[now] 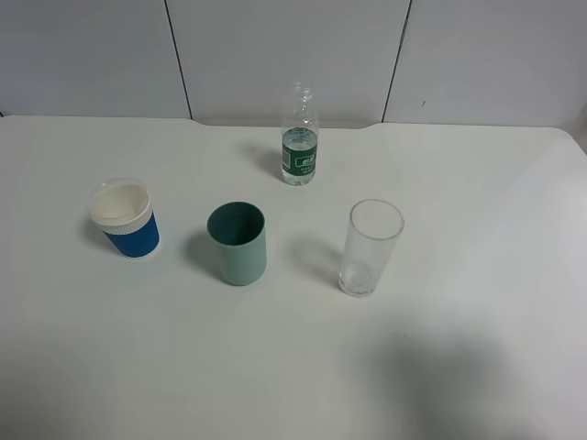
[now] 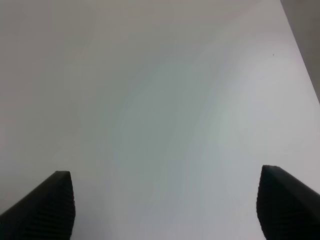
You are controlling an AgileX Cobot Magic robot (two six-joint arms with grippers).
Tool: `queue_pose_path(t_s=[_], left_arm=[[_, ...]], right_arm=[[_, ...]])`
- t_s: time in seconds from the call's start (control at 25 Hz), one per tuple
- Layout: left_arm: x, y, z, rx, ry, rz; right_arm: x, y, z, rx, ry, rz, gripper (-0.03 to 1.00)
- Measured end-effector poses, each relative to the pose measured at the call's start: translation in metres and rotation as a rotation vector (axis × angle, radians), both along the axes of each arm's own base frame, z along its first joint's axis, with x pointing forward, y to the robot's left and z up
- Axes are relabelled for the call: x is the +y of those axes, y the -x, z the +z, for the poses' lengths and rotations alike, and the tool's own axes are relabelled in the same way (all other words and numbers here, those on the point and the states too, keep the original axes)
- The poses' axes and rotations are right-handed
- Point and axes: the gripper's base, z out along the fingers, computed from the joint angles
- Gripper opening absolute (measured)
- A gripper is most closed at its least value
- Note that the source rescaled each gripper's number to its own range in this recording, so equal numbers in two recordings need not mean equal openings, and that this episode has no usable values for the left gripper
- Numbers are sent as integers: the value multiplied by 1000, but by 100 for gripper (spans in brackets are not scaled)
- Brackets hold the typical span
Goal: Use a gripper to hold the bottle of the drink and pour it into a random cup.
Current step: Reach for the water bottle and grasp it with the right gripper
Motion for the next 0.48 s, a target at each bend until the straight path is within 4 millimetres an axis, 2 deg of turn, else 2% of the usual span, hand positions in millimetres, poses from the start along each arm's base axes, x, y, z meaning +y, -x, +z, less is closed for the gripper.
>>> queue_pose_path(t_s=[0.48], left_arm=[[0,0,0,0,0,0]], right_arm=[[0,0,0,0,0,0,51]])
